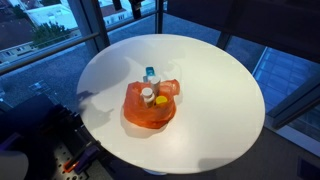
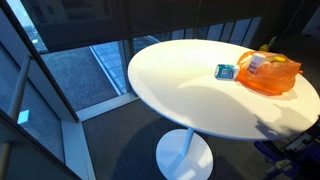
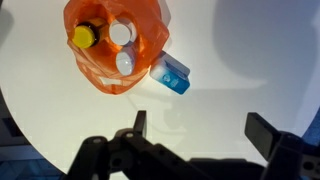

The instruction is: Put the blue box in the plastic bag

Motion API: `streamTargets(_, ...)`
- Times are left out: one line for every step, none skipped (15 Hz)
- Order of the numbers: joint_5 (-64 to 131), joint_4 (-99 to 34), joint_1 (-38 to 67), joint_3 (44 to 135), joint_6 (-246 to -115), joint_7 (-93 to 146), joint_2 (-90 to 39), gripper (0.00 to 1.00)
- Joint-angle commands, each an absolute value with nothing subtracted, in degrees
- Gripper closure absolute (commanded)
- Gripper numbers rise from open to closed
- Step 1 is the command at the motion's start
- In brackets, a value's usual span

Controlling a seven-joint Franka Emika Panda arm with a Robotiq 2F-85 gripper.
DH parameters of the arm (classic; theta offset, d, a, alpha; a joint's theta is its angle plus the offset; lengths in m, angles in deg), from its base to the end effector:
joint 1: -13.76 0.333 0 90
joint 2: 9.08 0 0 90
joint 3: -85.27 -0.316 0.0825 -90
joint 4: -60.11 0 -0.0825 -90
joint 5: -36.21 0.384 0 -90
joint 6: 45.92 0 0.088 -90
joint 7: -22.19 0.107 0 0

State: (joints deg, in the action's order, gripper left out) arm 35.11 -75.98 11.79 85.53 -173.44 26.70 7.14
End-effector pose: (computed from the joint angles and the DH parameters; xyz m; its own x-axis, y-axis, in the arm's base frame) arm 0.4661 -0.0188 0.4454 0.9854 -0.1054 0.1338 -0.1070 -0.9942 0.0049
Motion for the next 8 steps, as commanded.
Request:
streamTargets(35.56,-73.24,12.59,84.34,-174.3,29.36,3.62,0.0)
streamTargets(35.52,-72.94,12.9,84.04,-174.77,29.82,2.6,0.0)
streamTargets(35.4,-72.66,13.16,83.74,-175.4,30.15,1.44,0.0)
streamTargets(35.35,-72.33,13.38,83.44,-175.82,30.7,0.27,0.0)
streamTargets(35.17,-72.13,13.56,83.13,-176.39,31.22,-0.91,0.0)
streamTargets(34.61,-71.93,13.64,82.77,-177.19,32.42,-2.31,0.0)
streamTargets(34.48,-71.65,13.8,82.57,-177.55,33.19,-3.63,0.0)
streamTargets(34.29,-71.4,13.96,82.4,-178.14,34.22,-4.98,0.0)
